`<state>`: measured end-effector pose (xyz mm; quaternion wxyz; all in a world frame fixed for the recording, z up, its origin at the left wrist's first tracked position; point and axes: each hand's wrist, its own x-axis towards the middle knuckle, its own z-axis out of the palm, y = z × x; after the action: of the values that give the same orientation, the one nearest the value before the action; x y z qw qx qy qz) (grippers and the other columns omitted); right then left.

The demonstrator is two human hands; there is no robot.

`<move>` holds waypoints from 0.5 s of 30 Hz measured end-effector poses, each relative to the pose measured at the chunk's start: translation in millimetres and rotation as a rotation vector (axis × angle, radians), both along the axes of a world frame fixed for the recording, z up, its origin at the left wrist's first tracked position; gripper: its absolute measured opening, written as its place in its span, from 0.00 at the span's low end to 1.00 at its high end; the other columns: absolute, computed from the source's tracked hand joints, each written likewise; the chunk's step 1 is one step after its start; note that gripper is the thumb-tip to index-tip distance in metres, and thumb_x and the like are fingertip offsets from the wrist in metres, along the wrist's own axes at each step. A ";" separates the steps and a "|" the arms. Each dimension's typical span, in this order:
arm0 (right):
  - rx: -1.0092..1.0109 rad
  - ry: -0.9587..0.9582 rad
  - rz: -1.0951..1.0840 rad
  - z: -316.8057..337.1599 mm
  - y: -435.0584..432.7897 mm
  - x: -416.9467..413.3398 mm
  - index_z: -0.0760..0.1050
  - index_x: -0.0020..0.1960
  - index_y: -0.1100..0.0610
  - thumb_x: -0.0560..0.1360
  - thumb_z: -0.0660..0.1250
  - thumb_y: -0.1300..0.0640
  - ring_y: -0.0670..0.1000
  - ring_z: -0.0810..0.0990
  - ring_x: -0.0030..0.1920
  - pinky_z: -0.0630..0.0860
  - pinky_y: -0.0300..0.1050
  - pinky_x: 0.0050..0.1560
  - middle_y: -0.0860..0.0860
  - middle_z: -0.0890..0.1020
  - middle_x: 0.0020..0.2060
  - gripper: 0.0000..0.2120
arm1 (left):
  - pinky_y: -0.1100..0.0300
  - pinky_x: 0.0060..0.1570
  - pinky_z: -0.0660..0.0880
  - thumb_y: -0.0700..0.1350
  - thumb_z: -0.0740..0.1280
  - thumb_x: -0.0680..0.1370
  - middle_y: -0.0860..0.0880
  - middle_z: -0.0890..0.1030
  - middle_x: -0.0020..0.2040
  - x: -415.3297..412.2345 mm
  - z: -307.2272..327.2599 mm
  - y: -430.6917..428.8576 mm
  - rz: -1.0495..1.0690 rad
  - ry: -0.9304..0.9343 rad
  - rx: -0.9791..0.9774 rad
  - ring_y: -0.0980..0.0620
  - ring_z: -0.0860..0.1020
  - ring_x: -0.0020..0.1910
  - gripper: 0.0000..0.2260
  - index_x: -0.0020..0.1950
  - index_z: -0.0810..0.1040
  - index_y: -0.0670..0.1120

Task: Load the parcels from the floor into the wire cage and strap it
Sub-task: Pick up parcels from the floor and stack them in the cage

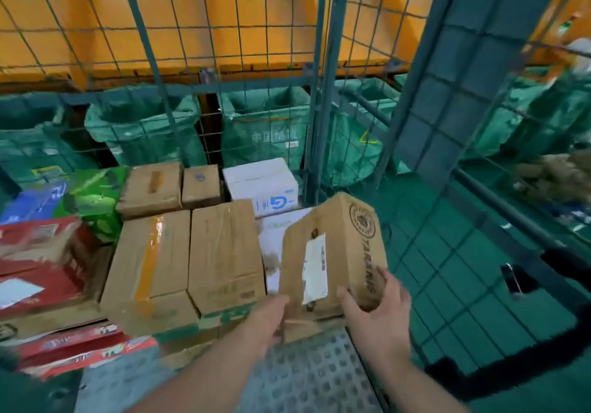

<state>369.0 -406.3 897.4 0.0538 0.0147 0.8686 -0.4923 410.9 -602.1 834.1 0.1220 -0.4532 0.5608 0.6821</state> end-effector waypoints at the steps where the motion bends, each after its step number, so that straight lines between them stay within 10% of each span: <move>1: 0.029 0.044 0.022 -3.8 -12.9 -30.3 0.58 0.76 0.38 0.67 0.74 0.35 0.56 0.58 0.78 0.62 0.60 0.76 0.49 0.59 0.77 0.43 | 0.63 0.37 0.74 0.50 0.63 0.84 0.48 0.80 0.39 -23.2 2.6 -7.3 -0.017 0.004 -0.037 0.53 0.78 0.35 0.11 0.59 0.80 0.45; 6: 0.177 0.183 0.077 -10.5 -68.5 -153.4 0.61 0.77 0.49 0.68 0.75 0.38 0.60 0.60 0.76 0.58 0.59 0.76 0.58 0.65 0.75 0.43 | 0.59 0.51 0.73 0.52 0.65 0.82 0.45 0.80 0.59 -83.7 6.9 -32.5 -0.192 -0.038 -0.395 0.43 0.80 0.59 0.14 0.64 0.77 0.45; 15: 0.439 0.327 0.155 -58.5 -170.4 -304.6 0.64 0.71 0.54 0.65 0.77 0.40 0.65 0.63 0.67 0.74 0.60 0.56 0.62 0.60 0.73 0.42 | 0.39 0.67 0.67 0.55 0.59 0.69 0.43 0.64 0.74 -142.5 -53.4 -100.5 -0.590 -0.448 -0.883 0.35 0.63 0.69 0.29 0.70 0.67 0.50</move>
<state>64.5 -576.7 838.9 -0.0542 -0.1201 0.9501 -0.2828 268.4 -702.7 780.7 0.2222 -0.4191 0.8554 0.2078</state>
